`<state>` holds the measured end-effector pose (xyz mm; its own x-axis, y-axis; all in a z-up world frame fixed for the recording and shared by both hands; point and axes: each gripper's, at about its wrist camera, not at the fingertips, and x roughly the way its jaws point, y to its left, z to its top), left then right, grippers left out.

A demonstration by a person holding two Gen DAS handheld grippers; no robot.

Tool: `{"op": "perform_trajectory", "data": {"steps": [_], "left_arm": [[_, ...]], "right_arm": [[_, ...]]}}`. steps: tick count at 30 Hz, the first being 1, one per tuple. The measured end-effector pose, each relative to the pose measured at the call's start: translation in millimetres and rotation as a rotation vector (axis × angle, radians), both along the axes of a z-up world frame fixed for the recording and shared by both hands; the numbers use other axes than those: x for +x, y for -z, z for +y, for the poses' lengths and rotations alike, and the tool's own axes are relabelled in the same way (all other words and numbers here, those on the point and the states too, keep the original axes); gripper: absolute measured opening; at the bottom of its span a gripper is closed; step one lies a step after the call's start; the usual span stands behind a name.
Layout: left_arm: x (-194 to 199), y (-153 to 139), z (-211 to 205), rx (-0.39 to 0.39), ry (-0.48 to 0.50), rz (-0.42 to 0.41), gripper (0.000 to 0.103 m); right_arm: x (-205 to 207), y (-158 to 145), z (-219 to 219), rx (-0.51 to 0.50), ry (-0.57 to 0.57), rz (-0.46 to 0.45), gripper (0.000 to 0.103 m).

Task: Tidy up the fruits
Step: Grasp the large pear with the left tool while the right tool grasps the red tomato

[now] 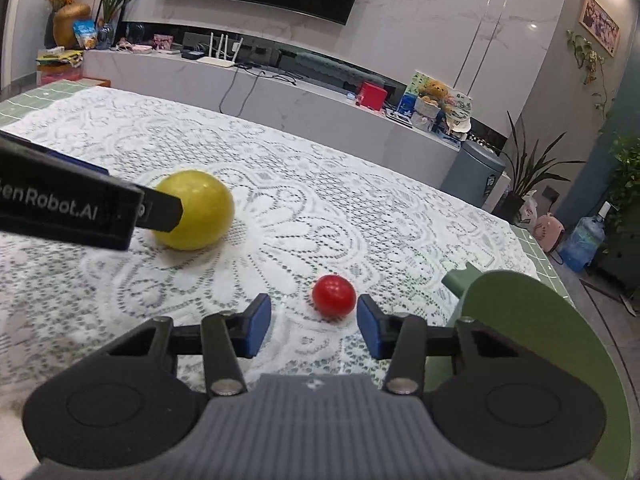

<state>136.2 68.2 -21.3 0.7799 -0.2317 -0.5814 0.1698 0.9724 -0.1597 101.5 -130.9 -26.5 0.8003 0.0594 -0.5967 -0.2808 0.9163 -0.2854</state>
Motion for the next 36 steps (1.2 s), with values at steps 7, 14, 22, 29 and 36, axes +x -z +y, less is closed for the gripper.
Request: {"op": "perform_trajectory", "data": {"steps": [7, 14, 22, 29, 36], "left_arm": [[17, 8, 0, -0.015, 0.019, 0.031, 0.087], [30, 15, -1, -0.024, 0.03, 0.048, 0.087], [44, 24, -2, -0.038, 0.028, 0.058, 0.087], [50, 28, -1, -0.07, 0.012, 0.059, 0.087], [53, 30, -1, -0.098, 0.013, 0.074, 0.075]], "right_arm": [[24, 14, 13, -0.109, 0.036, 0.006, 0.036], [40, 26, 12, -0.114, 0.05, 0.039, 0.031], [44, 28, 10, -0.104, 0.042, 0.032, 0.028], [44, 29, 9, -0.104, 0.033, 0.027, 0.028], [42, 28, 9, -0.098, 0.027, 0.026, 0.027]]}}
